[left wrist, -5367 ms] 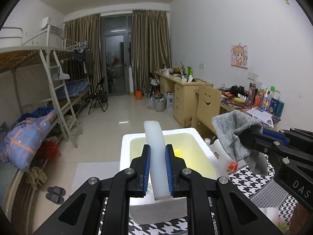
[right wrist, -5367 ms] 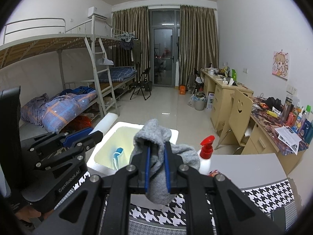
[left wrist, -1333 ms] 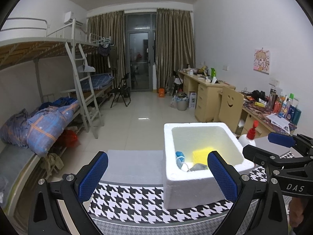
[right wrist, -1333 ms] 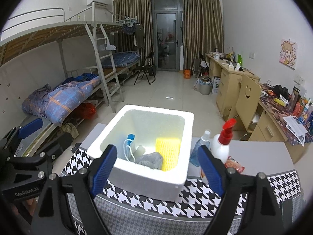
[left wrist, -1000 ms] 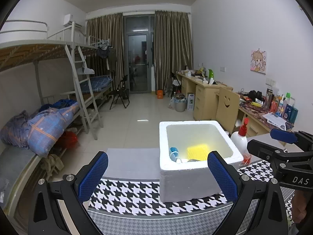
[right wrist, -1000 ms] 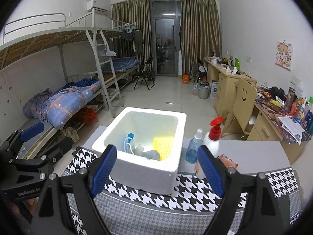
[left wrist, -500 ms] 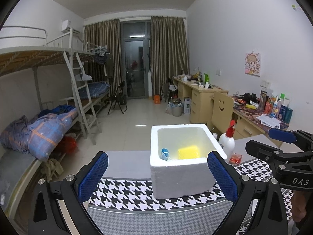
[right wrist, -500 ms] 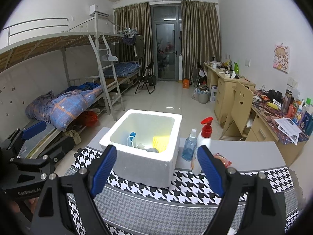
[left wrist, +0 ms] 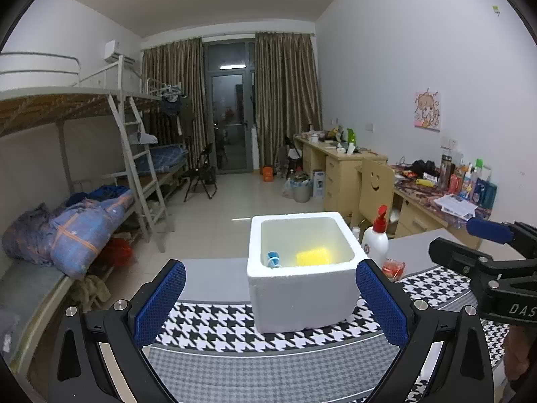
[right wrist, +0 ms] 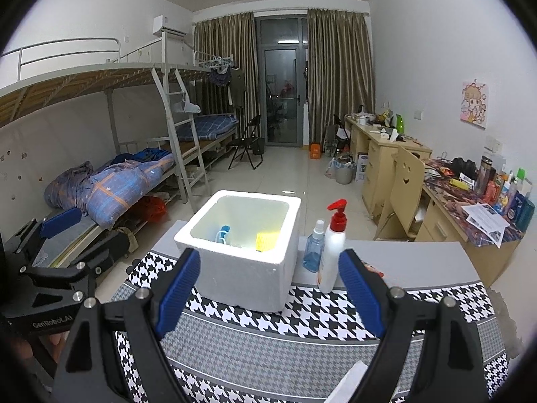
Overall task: Organize soft objects
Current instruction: 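Withdraw both grippers from the foam box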
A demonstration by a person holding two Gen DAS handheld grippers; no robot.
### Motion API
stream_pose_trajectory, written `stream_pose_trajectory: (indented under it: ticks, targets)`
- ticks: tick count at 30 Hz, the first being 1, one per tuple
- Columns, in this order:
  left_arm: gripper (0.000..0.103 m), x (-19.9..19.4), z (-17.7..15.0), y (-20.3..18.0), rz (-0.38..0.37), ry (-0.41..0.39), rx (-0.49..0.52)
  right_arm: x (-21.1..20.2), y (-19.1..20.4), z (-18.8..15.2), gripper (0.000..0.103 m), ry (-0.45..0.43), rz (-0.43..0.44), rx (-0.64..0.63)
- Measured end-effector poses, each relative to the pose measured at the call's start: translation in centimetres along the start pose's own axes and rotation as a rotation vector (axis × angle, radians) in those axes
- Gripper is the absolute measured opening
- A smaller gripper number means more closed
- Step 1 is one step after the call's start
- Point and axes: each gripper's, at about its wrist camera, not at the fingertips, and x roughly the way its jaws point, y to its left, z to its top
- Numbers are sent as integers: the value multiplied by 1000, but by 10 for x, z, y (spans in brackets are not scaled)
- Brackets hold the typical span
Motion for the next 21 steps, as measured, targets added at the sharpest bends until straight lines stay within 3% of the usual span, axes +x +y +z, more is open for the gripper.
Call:
stream_pose_trajectory:
  ticks: [21]
  targets:
    - [102, -25, -15, -14, -64, -9, 10, -28, -20, -22, 88, -28, -8, 29]
